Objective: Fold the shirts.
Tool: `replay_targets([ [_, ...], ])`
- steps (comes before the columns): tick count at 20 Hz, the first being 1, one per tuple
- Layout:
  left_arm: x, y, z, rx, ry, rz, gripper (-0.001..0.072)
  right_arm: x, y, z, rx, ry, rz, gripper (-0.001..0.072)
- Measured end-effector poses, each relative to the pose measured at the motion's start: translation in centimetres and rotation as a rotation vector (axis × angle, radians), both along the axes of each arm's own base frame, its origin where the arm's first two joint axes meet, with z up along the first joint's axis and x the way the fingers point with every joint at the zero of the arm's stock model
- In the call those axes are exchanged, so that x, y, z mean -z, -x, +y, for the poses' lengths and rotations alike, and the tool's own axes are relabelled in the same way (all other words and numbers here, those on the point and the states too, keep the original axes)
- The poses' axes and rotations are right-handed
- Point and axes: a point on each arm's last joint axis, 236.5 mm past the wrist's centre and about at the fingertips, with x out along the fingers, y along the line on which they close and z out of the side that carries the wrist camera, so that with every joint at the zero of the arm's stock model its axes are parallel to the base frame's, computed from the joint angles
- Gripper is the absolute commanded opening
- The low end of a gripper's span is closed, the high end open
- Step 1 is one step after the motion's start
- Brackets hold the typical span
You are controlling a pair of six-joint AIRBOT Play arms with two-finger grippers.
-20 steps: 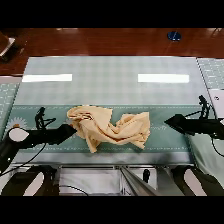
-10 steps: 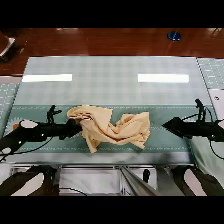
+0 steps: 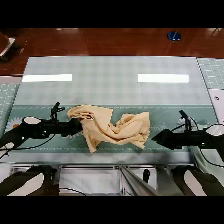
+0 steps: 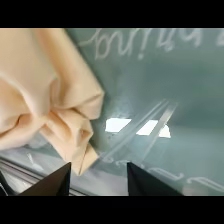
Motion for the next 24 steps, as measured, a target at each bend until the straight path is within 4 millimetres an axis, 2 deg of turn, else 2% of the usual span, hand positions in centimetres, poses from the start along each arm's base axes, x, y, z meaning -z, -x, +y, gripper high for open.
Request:
replay_targets([
  [8,-0.1,0.1,-0.1,0.004,0.007,0.001,0.0019,2.1,1.1,5.2,-0.110,0.023,0.026,0.0396],
  [9,-0.1,0.1,-0.2,0.004,0.008,0.001,0.0019,2.1,0.7,5.9,-0.104,0.014,0.016,0.0343],
  [11,-0.1,0.1,-0.2,0.006,0.009,0.002,0.0019,2.2,-0.3,7.0,-0.089,0.010,-0.016,0.0075],
  [12,-0.2,0.2,-0.2,0.008,0.011,0.003,0.0019,2.0,-0.8,7.5,-0.088,0.004,-0.038,0.0018],
  [14,-0.3,0.1,-0.3,0.012,0.014,0.001,0.0019,1.3,-1.5,8.5,-0.117,-0.009,-0.082,0.0017],
  [16,-1.5,-0.6,-0.4,0.017,0.031,-0.029,0.0019,-0.8,-3.3,9.3,-0.139,-0.024,-0.166,0.0016],
  [18,-5.3,-2.9,-0.9,0.020,0.096,-0.137,0.0019,-5.2,-7.1,9.4,-0.162,-0.016,-0.318,0.0016],
  [20,-12.3,-6.6,-1.0,-0.009,0.181,-0.322,0.0018,-11.8,-12.0,8.3,-0.160,0.025,-0.510,0.0016],
  [22,-21.5,-10.0,0.0,-0.051,0.224,-0.569,0.0018,-20.8,-16.4,6.3,-0.131,0.081,-0.732,0.0016],
  [24,-31.3,-11.6,1.5,-0.097,0.224,-0.824,0.0018,-30.2,-18.5,4.3,-0.103,0.138,-0.941,0.0016],
])
